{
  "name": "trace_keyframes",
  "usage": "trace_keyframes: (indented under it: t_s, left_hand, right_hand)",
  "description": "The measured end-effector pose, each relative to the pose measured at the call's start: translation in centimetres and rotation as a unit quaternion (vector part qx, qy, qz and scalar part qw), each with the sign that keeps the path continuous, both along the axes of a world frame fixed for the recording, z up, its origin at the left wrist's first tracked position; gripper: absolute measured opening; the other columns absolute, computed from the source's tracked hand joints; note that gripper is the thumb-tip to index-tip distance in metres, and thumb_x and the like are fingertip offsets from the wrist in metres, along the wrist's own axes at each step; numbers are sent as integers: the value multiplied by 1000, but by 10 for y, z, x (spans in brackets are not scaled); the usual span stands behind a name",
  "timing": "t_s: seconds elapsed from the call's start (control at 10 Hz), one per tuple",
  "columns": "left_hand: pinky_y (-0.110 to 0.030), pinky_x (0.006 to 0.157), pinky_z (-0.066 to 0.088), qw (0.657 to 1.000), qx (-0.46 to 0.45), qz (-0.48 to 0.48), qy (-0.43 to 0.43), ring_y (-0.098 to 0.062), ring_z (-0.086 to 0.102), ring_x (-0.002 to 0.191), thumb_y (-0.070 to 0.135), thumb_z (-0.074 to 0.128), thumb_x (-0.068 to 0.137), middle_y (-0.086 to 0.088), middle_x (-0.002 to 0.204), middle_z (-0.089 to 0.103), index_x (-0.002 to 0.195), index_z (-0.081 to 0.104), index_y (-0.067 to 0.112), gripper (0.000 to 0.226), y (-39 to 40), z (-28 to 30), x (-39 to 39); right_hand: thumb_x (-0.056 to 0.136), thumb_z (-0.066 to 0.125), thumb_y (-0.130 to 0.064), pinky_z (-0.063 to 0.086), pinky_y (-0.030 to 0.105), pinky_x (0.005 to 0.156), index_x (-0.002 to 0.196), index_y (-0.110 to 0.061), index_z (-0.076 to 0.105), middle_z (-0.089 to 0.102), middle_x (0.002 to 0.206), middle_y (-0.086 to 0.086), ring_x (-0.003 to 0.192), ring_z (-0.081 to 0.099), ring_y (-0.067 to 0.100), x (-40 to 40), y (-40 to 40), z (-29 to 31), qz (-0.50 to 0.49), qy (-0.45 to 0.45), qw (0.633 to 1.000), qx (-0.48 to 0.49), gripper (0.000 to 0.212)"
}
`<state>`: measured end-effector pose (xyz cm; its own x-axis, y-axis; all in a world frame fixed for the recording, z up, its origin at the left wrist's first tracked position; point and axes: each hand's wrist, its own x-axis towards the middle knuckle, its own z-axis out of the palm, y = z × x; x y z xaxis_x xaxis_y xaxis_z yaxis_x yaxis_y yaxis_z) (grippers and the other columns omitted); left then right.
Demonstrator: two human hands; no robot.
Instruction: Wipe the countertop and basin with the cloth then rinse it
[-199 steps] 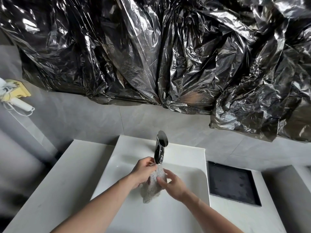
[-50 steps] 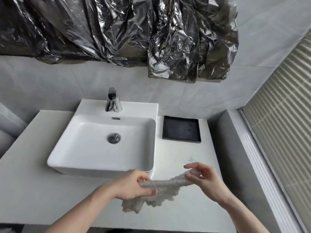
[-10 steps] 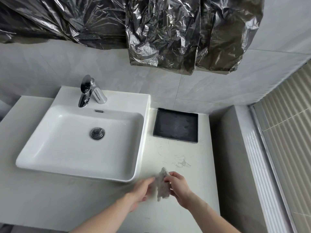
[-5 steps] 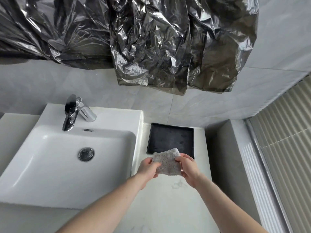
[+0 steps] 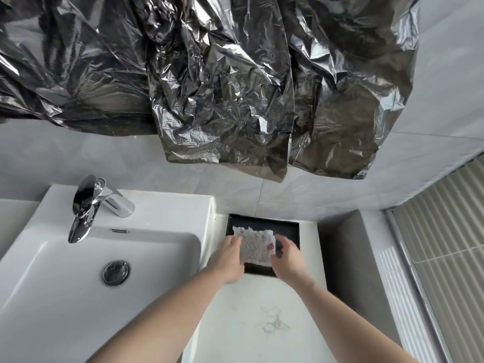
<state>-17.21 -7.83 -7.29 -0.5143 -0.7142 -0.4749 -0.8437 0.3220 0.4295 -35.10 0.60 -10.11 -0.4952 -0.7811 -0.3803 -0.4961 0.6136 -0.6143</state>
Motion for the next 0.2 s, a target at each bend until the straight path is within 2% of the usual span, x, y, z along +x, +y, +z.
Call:
trace_keyframes:
  t_s: [0.1,0.2]
  left_hand:
    - [-40,111,41,992,-1,-112,-57,-26,41,135,12,51,90,0,155,35,151,36,16,63,12,-10,5]
    - [-38,115,35,986,5,-138,-91,-27,38,139,15,47,89,-2,155,38,152,39,16,63,21,-10,10]
  right_hand:
    - [87,51,-12,37,33,118,138,-23,63,53,151,-3,139,50,23,14,15,-5,123,52,990,52,53]
    - [90,51,-13,35,37,120,150,-27,52,39,162,-8,145,41,24,26,25,1,171,65,977,108,62]
